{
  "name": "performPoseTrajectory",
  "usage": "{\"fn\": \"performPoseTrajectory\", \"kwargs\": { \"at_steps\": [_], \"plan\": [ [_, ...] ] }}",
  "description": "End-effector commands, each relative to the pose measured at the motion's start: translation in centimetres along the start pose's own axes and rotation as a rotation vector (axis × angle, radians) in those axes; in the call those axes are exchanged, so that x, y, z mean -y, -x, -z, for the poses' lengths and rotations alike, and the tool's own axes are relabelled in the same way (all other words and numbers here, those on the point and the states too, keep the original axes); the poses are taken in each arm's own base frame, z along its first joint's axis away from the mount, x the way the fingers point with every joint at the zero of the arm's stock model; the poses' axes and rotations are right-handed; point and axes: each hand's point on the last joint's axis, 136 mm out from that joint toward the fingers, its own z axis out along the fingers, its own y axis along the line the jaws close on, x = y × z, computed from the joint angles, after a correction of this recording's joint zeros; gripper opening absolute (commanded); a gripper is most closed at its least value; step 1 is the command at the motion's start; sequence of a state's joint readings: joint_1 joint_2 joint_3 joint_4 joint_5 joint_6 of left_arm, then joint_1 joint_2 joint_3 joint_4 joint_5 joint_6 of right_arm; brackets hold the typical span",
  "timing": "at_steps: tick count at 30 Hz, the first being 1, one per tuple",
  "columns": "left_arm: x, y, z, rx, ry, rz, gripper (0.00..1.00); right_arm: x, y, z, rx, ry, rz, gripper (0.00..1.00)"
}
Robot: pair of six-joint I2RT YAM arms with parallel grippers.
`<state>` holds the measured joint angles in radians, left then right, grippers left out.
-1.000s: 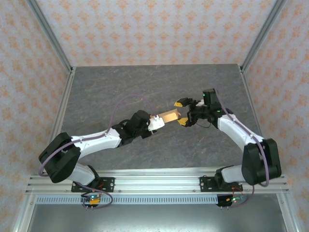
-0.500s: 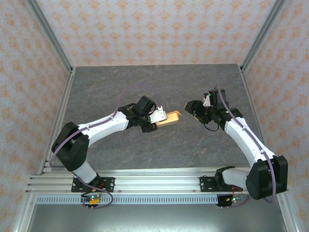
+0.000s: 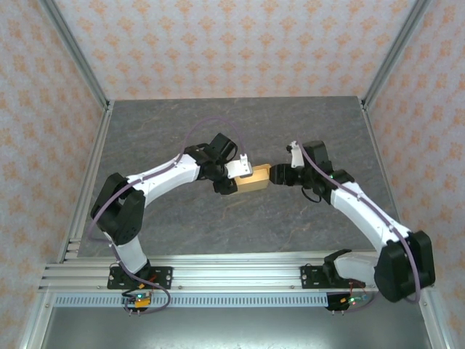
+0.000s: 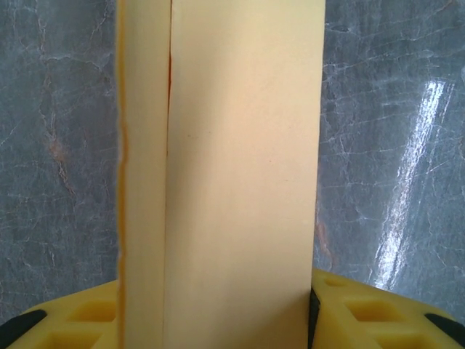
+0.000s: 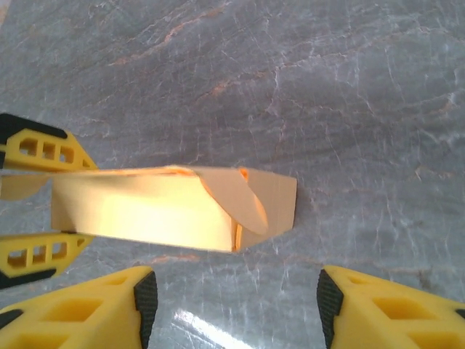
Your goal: Fold the paper box
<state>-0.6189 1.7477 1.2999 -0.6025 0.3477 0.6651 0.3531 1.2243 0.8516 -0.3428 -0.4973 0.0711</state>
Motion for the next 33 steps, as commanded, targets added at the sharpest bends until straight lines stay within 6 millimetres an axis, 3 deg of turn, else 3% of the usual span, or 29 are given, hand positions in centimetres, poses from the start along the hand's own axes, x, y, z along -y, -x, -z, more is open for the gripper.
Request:
{"fn": "performPoseTrajectory", "kwargs": {
  "at_steps": [1, 9, 13, 22, 30, 33],
  "plan": [
    [0.8, -0.8, -0.2, -0.034, -0.064, -0.009, 0.49, -0.5, 1.5, -1.3, -0.01, 0.02, 0.078, 0.57],
    [0.1, -0.2, 0.0, 0.016, -0.061, 0.005, 0.51, 0.1, 2.5, -3.0, -0.022, -0.006, 0.062, 0.41],
    [-0.4, 0.2, 0.3, 0.03, -0.039, 0.016, 0.51, -0.6, 2.7, -3.4, -0.03, 0.002, 0.063, 0.3],
    [-1.1, 1.4, 0.9, 0.105, 0.006, 0.046, 0.52, -1.1, 1.7, -4.0, -0.053, -0.057, 0.013, 0.11],
    [-1.2, 1.4, 0.4, 0.112, 0.012, 0.055, 0.51, 0.5, 0.2, -4.9, -0.055, -0.15, 0.016, 0.09],
    [-1.6, 1.9, 1.3, 0.138, 0.039, 0.087, 0.52, 0.9, -0.2, -4.8, -0.04, -0.162, 0.008, 0.08]
  ]
}}
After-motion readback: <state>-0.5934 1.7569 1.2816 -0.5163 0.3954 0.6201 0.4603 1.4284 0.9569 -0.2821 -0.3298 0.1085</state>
